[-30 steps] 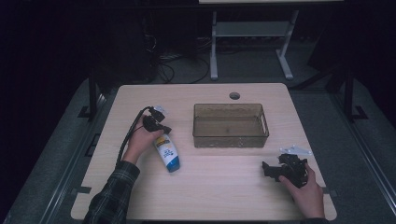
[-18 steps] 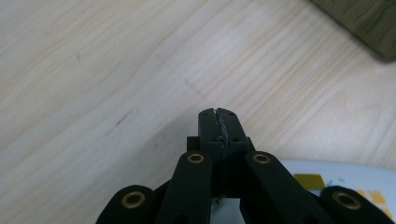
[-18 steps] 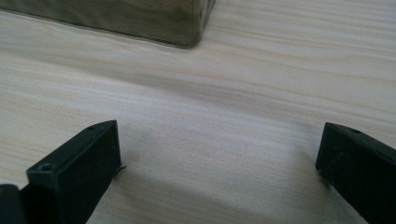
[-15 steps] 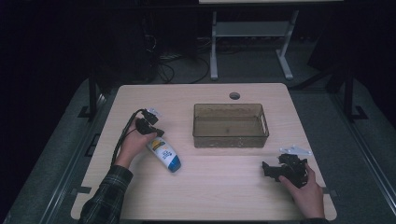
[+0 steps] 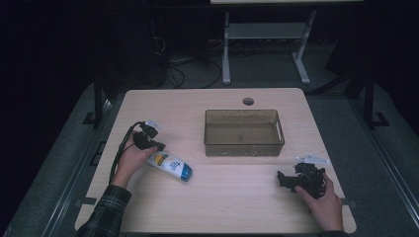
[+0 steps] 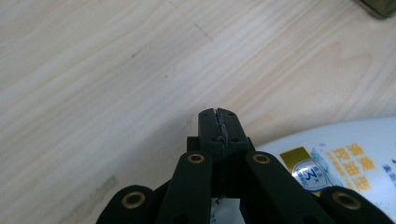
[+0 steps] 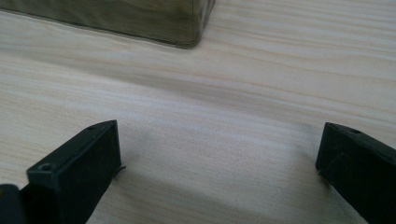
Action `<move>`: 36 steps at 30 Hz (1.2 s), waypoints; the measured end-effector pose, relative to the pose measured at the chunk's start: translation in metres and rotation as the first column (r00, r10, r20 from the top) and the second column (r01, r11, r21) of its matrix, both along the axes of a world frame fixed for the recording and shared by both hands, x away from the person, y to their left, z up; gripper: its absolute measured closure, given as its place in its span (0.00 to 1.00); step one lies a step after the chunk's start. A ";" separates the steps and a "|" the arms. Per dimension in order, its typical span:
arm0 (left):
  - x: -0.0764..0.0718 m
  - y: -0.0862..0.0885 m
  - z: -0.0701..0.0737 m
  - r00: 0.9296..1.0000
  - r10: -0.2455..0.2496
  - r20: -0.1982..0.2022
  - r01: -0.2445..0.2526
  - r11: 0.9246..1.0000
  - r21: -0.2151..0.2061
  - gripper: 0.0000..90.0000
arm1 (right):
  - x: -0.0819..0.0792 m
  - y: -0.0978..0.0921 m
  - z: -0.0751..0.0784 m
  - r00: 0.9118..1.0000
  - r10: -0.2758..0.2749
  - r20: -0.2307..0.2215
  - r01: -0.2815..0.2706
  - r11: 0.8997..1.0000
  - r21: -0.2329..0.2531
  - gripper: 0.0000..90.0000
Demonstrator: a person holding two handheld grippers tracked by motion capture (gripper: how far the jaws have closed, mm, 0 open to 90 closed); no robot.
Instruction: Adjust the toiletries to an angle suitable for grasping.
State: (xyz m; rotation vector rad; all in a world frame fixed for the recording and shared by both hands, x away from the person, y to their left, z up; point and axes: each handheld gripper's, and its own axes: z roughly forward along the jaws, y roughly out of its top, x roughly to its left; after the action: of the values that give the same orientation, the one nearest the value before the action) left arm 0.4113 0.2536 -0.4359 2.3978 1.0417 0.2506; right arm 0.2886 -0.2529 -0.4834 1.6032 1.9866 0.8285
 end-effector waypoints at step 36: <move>-0.078 0.044 -0.007 0.999 0.052 0.000 -0.051 0.995 -0.084 1.00 | -0.001 0.000 0.000 1.000 -0.001 -0.001 0.001 1.000 0.002 0.00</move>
State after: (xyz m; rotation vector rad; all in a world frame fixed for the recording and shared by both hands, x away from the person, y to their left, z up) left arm 0.3329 0.2977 -0.4432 2.2976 1.0924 0.2236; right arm 0.2874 -0.2529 -0.4834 1.6060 1.9857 0.8295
